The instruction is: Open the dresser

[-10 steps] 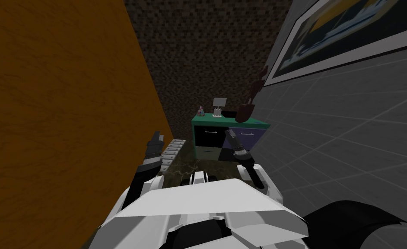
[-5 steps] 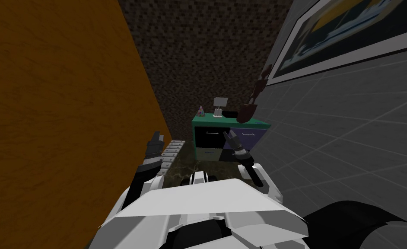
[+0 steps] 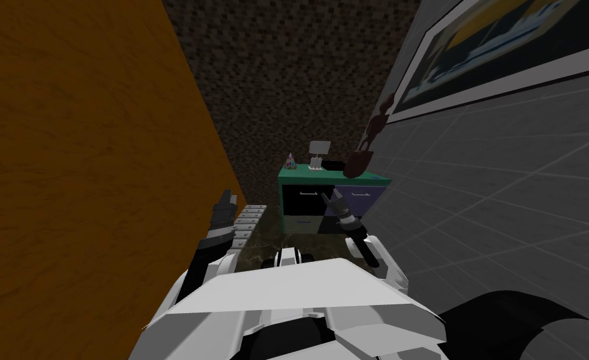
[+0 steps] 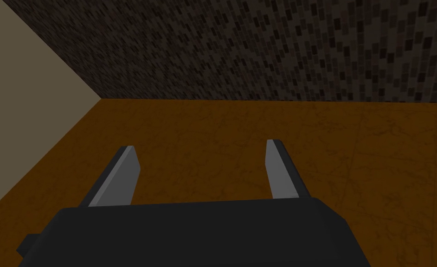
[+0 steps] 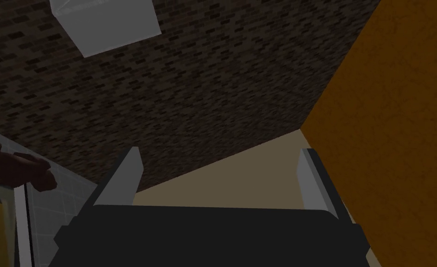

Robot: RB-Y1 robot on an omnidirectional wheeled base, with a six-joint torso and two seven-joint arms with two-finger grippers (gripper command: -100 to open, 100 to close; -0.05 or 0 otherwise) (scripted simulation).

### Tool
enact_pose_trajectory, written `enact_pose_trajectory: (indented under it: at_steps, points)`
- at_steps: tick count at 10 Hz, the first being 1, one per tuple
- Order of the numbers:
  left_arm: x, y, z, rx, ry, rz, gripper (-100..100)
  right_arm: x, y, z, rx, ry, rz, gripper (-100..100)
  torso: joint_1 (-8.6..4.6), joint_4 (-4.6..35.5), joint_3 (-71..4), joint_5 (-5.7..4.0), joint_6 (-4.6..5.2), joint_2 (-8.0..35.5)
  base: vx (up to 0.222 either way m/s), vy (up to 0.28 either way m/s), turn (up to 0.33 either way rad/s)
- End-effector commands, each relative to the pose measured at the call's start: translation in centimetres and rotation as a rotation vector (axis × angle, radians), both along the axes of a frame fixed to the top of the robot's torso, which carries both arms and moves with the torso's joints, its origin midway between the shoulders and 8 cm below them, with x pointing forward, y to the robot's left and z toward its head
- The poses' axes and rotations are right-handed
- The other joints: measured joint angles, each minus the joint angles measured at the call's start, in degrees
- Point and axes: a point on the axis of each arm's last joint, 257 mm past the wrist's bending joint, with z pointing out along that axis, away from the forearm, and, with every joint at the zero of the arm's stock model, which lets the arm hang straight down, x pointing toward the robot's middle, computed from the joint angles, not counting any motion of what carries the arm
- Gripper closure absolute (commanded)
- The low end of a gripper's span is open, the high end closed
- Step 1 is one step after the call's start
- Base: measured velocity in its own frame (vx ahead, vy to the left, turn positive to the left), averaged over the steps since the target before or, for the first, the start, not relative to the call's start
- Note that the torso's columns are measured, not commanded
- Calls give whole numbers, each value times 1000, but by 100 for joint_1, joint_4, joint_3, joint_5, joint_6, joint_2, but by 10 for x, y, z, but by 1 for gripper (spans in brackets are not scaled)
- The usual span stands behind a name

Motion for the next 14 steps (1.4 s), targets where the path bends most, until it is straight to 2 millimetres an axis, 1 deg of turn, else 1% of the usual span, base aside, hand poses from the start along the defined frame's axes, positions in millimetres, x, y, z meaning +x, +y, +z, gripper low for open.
enact_pose_trajectory:
  at_steps: [1,2,3,4,5,6,7,8,9,10,11,12,13,14]
  points:
    - [0,0,0,0,0,0,0,5,-5,-11,-112,-8,-58,-100,-1,1,1,0,-3,3,62,60,-65]
    - [0,0,0,0,0,0,0,5,-5,-11,-121,-11,-64,-100,5,-1,-1,1,0,-2,59,66,-58]
    - [0,0,0,0,0,0,0,8,-8,-19,-184,-11,-94,-100,7,-1,-2,3,-2,-2,62,63,-88]
    - [0,0,0,0,0,0,0,8,-8,-19,-196,-16,-102,-100,5,-1,-2,2,-1,-2,47,66,-61]
    - [0,0,0,0,0,0,0,12,-12,-27,-259,-15,-131,-100,5,0,1,2,-2,3,55,83,-97]
    - [0,0,0,0,0,0,0,12,-12,-27,-271,-20,-138,-100,9,0,0,2,0,1,49,66,-50]
    - [0,0,0,0,0,0,0,15,-16,-36,-334,-18,-167,-100,2,0,0,1,-2,2,68,64,-105]
    - [0,0,0,0,0,0,0,15,-16,-36,-346,-23,-174,-100,0,-1,-3,0,0,-5,48,63,-46]
    - [0,0,0,0,0,0,0,18,-20,-45,-409,-21,-201,-100,1,0,0,1,-2,1,59,72,-83]
    - [0,0,0,0,0,0,0,18,-20,-45,-421,-26,-208,-100,6,0,-1,2,0,-2,51,65,-49]
    - [0,0,0,0,0,0,0,21,-24,-54,-484,-23,-234,-100,3,0,0,2,-2,1,47,80,-90]
    - [0,0,0,0,0,0,0,21,-24,-54,-496,-28,-240,-100,8,0,1,2,0,2,47,60,-55]
    - [0,0,0,0,0,0,0,24,-29,-63,-557,-25,-264,-100,0,0,0,1,-2,1,51,72,-94]
    - [0,0,0,0,0,0,0,24,-29,-63,-569,-30,-270,-100,5,0,-1,1,0,-1,44,62,-48]
